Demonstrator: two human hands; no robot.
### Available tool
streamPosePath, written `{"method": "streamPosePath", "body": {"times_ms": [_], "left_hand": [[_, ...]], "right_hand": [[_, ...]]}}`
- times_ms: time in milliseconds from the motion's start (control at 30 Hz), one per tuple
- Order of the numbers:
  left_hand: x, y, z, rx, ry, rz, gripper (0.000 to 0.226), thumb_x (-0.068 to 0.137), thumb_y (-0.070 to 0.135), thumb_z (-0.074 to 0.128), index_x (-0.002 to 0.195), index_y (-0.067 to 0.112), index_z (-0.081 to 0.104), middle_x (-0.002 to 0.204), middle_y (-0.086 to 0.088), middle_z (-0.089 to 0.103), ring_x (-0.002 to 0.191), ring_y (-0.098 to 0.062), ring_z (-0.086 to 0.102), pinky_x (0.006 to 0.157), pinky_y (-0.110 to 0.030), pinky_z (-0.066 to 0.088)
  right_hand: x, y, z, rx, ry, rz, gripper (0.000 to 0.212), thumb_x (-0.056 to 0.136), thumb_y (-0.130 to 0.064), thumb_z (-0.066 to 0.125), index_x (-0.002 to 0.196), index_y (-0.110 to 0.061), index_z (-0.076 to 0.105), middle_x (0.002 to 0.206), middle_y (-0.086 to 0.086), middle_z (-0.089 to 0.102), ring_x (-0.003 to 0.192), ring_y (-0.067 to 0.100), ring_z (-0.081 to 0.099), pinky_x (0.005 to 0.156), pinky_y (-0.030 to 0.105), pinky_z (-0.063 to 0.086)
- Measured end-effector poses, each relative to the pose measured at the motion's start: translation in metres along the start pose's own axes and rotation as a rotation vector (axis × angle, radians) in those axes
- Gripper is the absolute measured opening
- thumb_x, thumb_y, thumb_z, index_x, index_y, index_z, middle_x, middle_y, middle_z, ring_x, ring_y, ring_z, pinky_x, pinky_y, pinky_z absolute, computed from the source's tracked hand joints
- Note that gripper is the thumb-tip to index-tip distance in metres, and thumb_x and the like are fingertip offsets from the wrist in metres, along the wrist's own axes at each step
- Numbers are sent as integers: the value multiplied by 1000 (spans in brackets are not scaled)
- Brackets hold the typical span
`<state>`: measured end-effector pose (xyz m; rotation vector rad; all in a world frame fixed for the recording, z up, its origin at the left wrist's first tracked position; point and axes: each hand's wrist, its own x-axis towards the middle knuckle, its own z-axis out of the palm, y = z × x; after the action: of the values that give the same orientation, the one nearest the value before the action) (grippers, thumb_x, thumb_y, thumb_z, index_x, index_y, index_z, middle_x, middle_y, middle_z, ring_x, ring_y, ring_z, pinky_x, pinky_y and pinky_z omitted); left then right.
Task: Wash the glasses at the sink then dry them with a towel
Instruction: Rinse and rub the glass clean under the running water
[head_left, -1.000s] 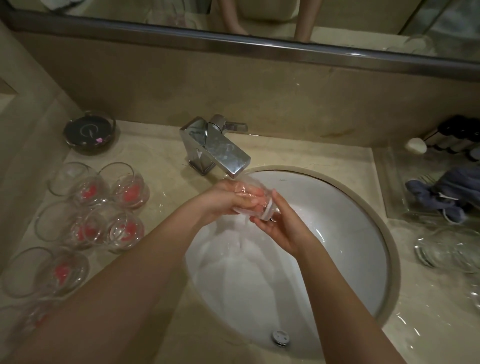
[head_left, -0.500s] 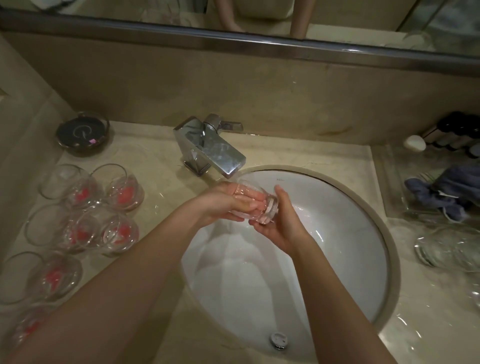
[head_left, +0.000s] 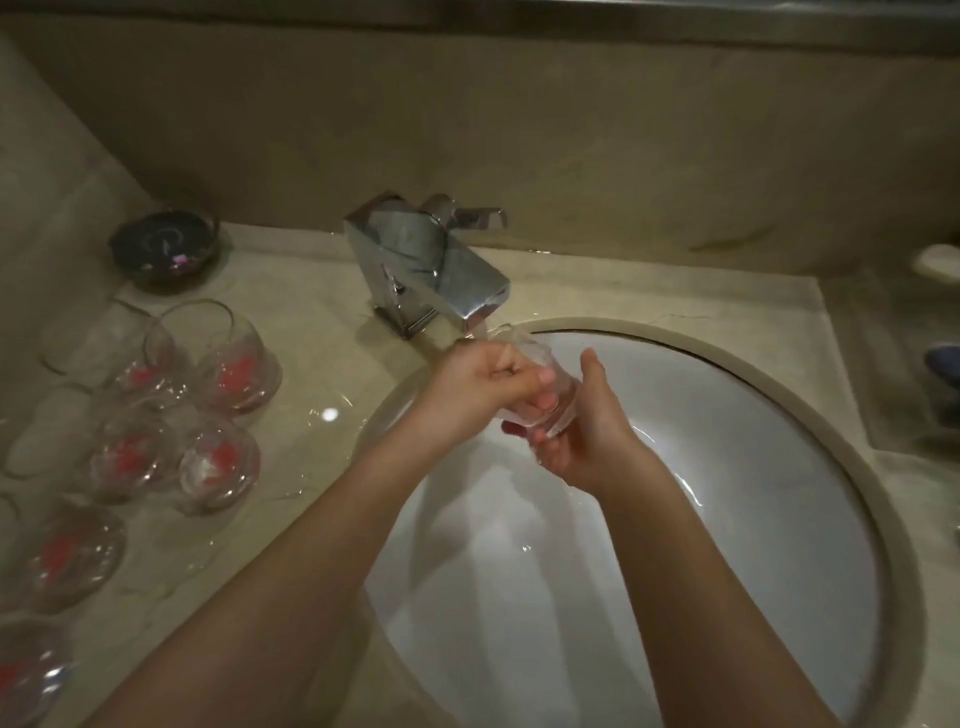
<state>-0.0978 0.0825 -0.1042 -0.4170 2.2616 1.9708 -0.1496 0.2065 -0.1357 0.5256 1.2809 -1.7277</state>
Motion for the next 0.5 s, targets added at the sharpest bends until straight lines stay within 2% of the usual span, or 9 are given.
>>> {"method": "streamPosePath", "body": {"times_ms": [67, 133, 233, 300, 333, 400, 467, 500], "left_hand": [[-4, -7, 4, -5, 8, 38, 17, 88, 4, 66, 72, 7, 65, 68, -2, 71, 64, -11, 68, 69, -24, 55], [-6, -9, 4, -2, 32, 63, 16, 86, 4, 69, 71, 4, 67, 68, -4, 71, 64, -8, 66, 69, -20, 54], [-4, -5, -3, 3, -15, 17, 10, 83, 5, 72, 74, 10, 73, 73, -4, 71, 72, -10, 68, 74, -19, 53], [-1, -2, -8, -26, -55, -14, 5, 81, 0, 72, 85, 0, 73, 78, -9, 71, 74, -14, 68, 77, -25, 55], [0, -2, -9, 0, -54, 8, 9, 78, -2, 73, 87, -2, 73, 78, -10, 70, 73, -15, 67, 76, -28, 55], [0, -4, -11, 191, -82, 83, 12, 70, 3, 76, 78, 11, 75, 75, -5, 72, 70, -13, 67, 75, -31, 55], [-4, -6, -10, 514, -172, 145, 9, 68, 18, 75, 73, 26, 74, 71, 6, 74, 71, -7, 70, 78, -37, 57], [-4, -8, -10, 647, -163, 179, 5, 68, 29, 73, 73, 27, 74, 69, 9, 73, 71, -5, 69, 76, -40, 57]], "right_hand": [[3, 1, -2, 60, -18, 46, 63, 98, -61, 24, 93, -13, 64, 62, 8, 60, 35, 8, 37, 33, 9, 21], [9, 7, 0, 71, -5, -49, 44, 100, -47, 31, 87, -12, 55, 52, 0, 49, 33, 7, 30, 36, 10, 17], [19, 21, 8, -4, -5, -330, 32, 95, -36, 34, 96, -10, 53, 62, 2, 48, 42, 10, 37, 37, 16, 24], [22, 27, 11, -15, -37, -428, 35, 90, -34, 36, 100, -9, 58, 74, 4, 55, 51, 11, 49, 43, 22, 36], [21, 24, 10, 1, -67, -389, 36, 90, -35, 36, 95, -9, 61, 74, 4, 59, 53, 12, 53, 45, 22, 37], [16, 16, 9, 25, -150, -200, 48, 93, -43, 31, 78, -13, 66, 66, 3, 62, 46, 15, 54, 42, 19, 35], [13, 9, 8, 48, -197, -12, 59, 95, -51, 30, 64, -15, 65, 53, 1, 58, 36, 13, 47, 32, 13, 30], [15, 9, 7, 16, -189, 33, 56, 95, -47, 33, 59, -16, 62, 48, -2, 52, 32, 10, 40, 30, 12, 25]]}}
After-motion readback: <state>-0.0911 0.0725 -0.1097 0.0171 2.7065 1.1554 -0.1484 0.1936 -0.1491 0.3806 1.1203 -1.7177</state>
